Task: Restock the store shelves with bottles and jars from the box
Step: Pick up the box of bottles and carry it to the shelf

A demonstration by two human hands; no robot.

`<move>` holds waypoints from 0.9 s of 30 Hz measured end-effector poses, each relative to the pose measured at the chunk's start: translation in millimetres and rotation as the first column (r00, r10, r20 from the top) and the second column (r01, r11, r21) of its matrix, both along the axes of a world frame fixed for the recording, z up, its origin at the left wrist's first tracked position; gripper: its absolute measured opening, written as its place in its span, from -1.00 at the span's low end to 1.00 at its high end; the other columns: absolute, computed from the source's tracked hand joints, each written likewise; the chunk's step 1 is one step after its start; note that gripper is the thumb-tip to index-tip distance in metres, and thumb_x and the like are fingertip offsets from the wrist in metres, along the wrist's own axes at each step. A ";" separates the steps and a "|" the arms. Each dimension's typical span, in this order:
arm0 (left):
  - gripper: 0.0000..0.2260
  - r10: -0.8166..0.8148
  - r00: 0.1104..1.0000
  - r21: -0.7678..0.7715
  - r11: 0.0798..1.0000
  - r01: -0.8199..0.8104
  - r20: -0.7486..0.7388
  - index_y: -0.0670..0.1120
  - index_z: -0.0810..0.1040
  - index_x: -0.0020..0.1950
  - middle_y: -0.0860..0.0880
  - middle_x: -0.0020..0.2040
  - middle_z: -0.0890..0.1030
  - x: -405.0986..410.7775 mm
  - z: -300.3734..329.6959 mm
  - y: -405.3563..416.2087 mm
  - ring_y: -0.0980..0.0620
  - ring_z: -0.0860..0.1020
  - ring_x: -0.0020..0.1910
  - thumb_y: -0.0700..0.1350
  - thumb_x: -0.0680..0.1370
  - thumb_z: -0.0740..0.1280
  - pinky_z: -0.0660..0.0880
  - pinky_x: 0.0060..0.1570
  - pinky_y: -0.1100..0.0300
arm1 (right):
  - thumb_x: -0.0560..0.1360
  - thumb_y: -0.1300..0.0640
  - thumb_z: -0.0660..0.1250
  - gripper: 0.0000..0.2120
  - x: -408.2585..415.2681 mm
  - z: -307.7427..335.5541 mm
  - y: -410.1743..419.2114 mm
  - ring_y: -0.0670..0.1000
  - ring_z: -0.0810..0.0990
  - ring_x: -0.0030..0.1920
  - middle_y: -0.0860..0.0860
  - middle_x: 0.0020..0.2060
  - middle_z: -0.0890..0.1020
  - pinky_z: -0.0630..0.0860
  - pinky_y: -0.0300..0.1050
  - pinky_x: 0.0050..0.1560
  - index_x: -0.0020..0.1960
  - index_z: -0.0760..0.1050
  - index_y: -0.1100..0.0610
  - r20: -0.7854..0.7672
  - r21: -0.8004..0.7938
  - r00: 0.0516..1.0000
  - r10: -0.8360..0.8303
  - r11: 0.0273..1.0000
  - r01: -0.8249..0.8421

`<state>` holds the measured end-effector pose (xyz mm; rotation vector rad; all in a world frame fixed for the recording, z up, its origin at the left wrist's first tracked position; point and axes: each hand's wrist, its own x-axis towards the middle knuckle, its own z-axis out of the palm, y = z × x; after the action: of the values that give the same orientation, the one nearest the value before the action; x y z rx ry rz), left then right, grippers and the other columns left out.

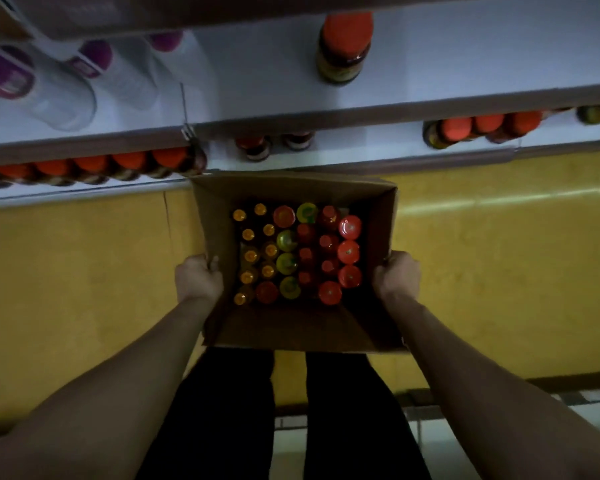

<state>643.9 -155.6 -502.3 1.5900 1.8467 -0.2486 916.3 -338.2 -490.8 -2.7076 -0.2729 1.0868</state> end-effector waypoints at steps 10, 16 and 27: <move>-0.71 -0.025 0.999 -0.012 1.000 0.026 0.025 -0.28 0.63 -0.23 -0.25 -0.20 0.68 189.9 -23.5 -78.9 -0.11 0.59 -0.27 -0.18 0.66 0.33 0.38 -0.24 0.18 | 0.47 0.32 0.34 -0.83 188.1 -24.0 -93.0 0.38 0.69 0.00 0.37 -0.07 0.70 0.60 0.17 0.00 -0.01 0.65 0.35 0.056 -0.051 0.996 -0.068 0.996 0.071; -0.76 0.021 1.000 0.000 1.000 -0.021 -0.002 -0.26 0.70 -0.03 -0.20 -0.16 0.68 319.4 -34.6 -147.6 -0.07 0.55 -0.24 -0.15 0.67 0.32 0.39 -0.22 0.18 | 0.49 0.34 0.33 -0.84 324.9 -48.2 -160.8 0.39 0.69 -0.03 0.39 -0.10 0.70 0.54 0.13 -0.11 -0.02 0.65 0.38 -0.009 0.016 1.000 -0.013 1.000 0.013; -0.77 0.023 1.000 -0.050 0.999 -0.022 0.017 -0.26 0.70 -0.03 -0.25 -0.12 0.71 496.4 -53.1 -264.4 -0.14 0.61 -0.22 -0.15 0.66 0.32 0.41 -0.22 0.17 | 0.48 0.35 0.35 -0.86 513.0 -42.8 -263.4 0.41 0.67 0.00 0.39 -0.07 0.69 0.59 0.20 0.01 -0.01 0.63 0.40 0.030 -0.061 0.998 0.058 0.997 -0.056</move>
<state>1140.3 -420.0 -555.5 1.5321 1.8302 -0.2677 1429.3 -601.7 -533.7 -2.7885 -0.3295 1.0848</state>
